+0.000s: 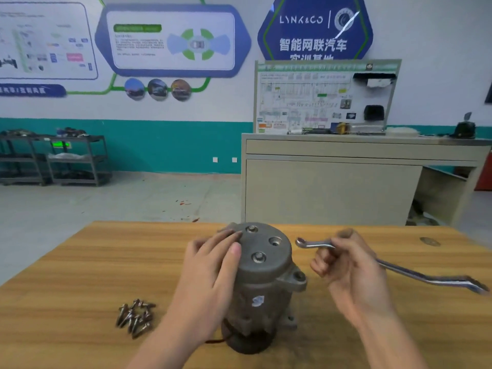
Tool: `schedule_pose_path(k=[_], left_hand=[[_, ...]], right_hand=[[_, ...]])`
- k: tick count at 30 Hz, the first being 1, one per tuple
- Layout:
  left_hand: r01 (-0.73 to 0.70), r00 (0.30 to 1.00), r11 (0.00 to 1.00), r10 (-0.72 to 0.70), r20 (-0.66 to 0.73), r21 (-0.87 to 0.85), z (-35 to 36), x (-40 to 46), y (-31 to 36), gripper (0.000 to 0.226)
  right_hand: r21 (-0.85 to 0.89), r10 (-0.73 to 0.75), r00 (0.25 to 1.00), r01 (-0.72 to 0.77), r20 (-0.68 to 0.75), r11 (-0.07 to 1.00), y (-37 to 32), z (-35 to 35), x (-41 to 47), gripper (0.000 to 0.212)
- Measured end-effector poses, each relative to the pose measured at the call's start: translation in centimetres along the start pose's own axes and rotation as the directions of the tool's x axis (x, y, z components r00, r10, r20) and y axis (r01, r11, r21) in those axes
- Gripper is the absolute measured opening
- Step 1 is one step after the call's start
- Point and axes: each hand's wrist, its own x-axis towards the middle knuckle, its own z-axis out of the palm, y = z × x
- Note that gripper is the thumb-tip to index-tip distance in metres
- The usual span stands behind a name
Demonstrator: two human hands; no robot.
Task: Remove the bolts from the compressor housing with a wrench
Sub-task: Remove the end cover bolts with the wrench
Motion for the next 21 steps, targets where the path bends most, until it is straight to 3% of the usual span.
schedule_pose_path(k=[3, 5, 8, 13, 21], left_hand=[[-0.006, 0.988, 0.972, 0.042, -0.148, 0.234, -0.4, 0.5, 0.6, 0.056], [0.065, 0.998, 0.952, -0.067, -0.005, 0.300, 0.1, 1.4, 0.8, 0.063], [0.174, 0.965, 0.967, -0.205, 0.162, 0.185, 2.0, 1.7, 0.9, 0.063], [0.207, 0.965, 0.970, -0.224, 0.140, 0.126, 2.6, 1.7, 0.8, 0.062], [0.152, 0.974, 0.983, -0.166, 0.156, 0.099, 2.1, 1.0, 0.8, 0.063]], right_hand=[[-0.150, -0.062, 0.998, 0.062, 0.007, 0.987, -0.1, 0.4, -2.0, 0.023], [-0.225, -0.135, 0.991, 0.132, 0.003, 0.965, 0.2, 1.1, -2.5, 0.027], [-0.333, -0.249, 0.968, 0.222, -0.041, 0.917, 0.9, 1.4, -2.3, 0.036], [-0.429, -0.343, 0.935, 0.275, -0.089, 0.861, 1.7, 1.6, -0.7, 0.032], [-0.486, -0.330, 0.940, 0.249, -0.089, 0.838, 2.6, 2.4, 0.7, 0.032]])
